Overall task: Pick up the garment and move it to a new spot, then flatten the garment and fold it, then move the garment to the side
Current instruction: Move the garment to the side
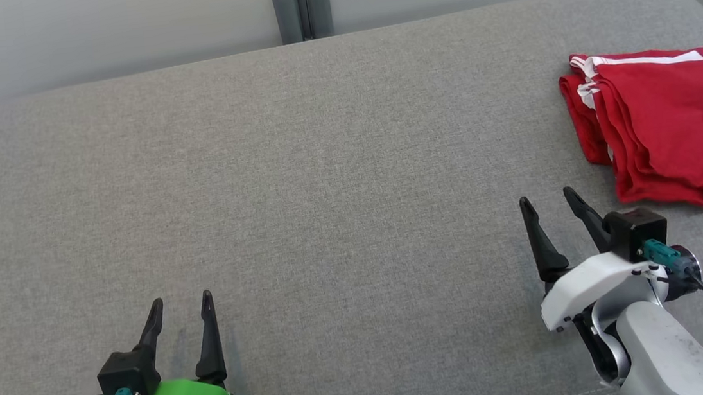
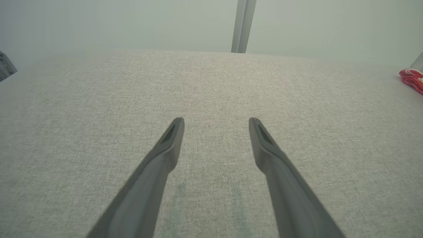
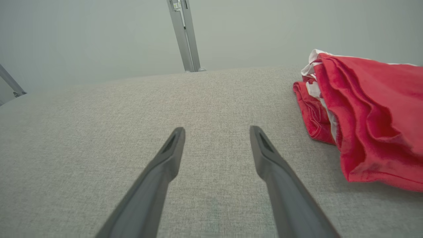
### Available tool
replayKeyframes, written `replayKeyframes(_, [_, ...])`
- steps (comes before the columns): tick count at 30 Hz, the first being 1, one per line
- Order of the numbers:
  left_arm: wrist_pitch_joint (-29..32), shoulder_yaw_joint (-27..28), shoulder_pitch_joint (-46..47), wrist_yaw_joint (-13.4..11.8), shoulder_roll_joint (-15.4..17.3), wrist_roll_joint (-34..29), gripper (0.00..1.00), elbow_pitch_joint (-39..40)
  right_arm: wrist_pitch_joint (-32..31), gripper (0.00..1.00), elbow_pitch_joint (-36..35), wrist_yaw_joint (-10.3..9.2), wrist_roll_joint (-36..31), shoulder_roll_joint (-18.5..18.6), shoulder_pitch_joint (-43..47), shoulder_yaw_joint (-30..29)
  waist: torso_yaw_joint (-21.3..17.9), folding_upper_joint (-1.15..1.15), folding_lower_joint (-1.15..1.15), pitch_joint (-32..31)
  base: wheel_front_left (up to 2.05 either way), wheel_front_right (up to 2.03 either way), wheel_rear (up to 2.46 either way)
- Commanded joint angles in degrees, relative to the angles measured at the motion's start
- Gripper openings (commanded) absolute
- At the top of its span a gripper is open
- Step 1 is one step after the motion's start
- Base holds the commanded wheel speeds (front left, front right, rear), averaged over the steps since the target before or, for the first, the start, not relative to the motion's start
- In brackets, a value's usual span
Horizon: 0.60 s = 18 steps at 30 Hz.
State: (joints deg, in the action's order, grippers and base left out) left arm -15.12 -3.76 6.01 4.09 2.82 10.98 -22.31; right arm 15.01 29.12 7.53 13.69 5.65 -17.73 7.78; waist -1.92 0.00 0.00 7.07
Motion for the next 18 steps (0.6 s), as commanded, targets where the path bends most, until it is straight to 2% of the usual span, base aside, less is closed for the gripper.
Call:
replayKeyframes(1, [0.0, 0.2, -0.7, -0.3, 0.2, 0.0, 1.0, 0.1, 0.2, 1.0, 0.0, -0.1, -0.3, -0.2, 1.0, -0.1, 0.4, 0.0, 0.0, -0.9, 0.0, 0.0, 0.0])
replayKeyframes(8, [0.0, 1.2, -2.8, -0.2, 0.2, 0.7, 1.0, -0.8, 0.2, 1.0, -0.1, -0.1, -2.6, -0.9, 3.6, 0.2, 0.1, 0.0, 0.0, -3.6, 0.0, 0.0, 0.0])
replayKeyframes(13, [0.0, 2.1, -4.2, -1.6, 0.2, 1.0, 1.0, -1.5, 0.2, 1.0, -1.5, -0.1, -4.6, -1.5, 5.5, -1.6, -0.2, 0.0, 0.0, -5.7, 0.0, 0.0, 0.0])
replayKeyframes(18, [0.0, 2.7, -5.0, -1.6, 0.2, 1.1, 1.0, -1.4, 0.2, 1.0, -3.3, -0.1, -7.6, -2.0, 7.0, -3.3, -0.4, 0.0, 0.0, -7.2, 0.0, 0.0, 0.0])
